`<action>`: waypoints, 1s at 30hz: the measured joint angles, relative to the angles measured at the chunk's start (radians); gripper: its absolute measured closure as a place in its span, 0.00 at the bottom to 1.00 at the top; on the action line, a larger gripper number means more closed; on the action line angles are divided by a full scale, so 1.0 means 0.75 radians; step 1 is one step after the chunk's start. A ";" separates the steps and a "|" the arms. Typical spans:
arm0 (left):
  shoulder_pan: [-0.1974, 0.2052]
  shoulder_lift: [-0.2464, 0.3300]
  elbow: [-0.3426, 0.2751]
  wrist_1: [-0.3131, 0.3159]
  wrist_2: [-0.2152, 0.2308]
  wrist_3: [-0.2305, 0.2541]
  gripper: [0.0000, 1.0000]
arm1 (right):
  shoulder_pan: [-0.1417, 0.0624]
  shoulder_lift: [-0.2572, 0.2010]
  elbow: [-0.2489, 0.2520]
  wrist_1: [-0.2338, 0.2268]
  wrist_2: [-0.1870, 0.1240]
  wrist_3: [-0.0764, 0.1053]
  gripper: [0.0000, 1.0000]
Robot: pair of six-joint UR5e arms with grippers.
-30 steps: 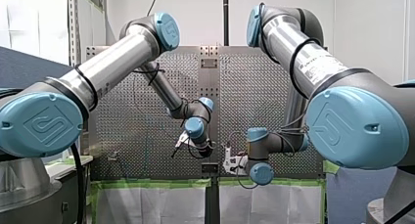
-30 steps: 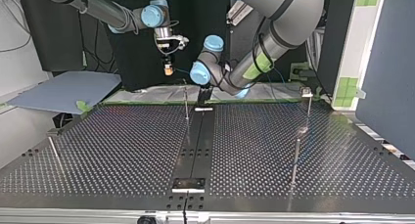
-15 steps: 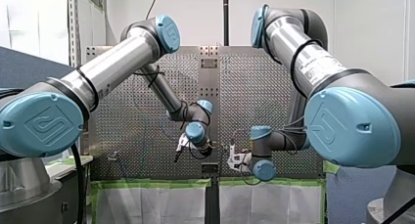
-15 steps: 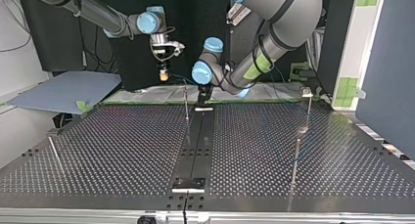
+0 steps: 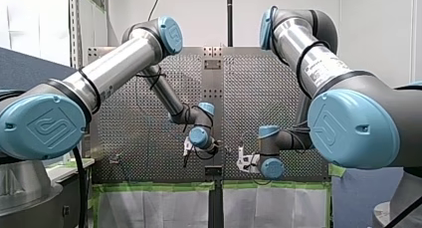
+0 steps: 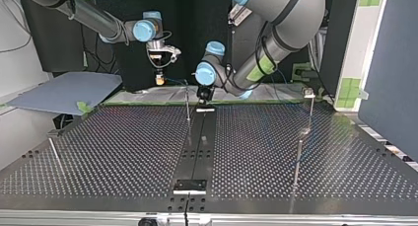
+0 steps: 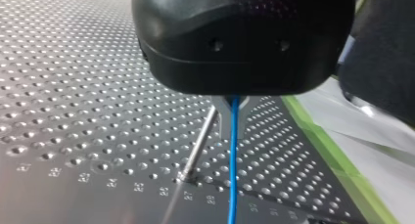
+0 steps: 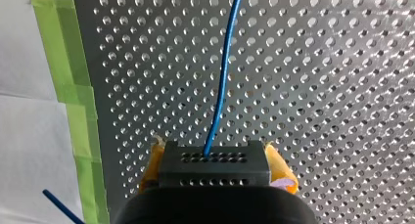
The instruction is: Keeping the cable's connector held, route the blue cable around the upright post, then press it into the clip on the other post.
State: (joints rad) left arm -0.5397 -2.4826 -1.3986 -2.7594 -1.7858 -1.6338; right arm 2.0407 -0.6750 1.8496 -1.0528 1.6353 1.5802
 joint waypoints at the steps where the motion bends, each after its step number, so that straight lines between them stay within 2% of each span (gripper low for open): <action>1: 0.003 0.000 0.000 0.006 0.006 -0.014 1.00 | -0.004 0.000 -0.002 0.002 0.000 0.000 1.00; 6: 0.012 -0.001 0.001 0.018 0.026 -0.059 1.00 | -0.024 0.000 -0.009 0.008 -0.002 0.000 1.00; 13: 0.031 -0.019 0.001 0.015 0.049 -0.111 1.00 | -0.036 0.001 -0.010 0.012 -0.006 -0.001 1.00; 21: 0.038 -0.072 0.000 0.002 0.053 -0.087 1.00 | -0.041 0.001 -0.015 0.014 -0.043 -0.006 1.00; 26: 0.041 -0.075 0.000 0.031 0.065 -0.097 1.00 | -0.047 0.001 -0.018 0.012 -0.046 -0.005 1.00; 30: 0.044 -0.077 0.000 0.081 0.106 -0.123 1.00 | -0.060 0.002 -0.028 0.010 -0.051 -0.004 1.00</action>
State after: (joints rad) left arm -0.5063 -2.5402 -1.3985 -2.6989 -1.7061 -1.7260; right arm 1.9956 -0.6737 1.8288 -1.0455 1.5967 1.5771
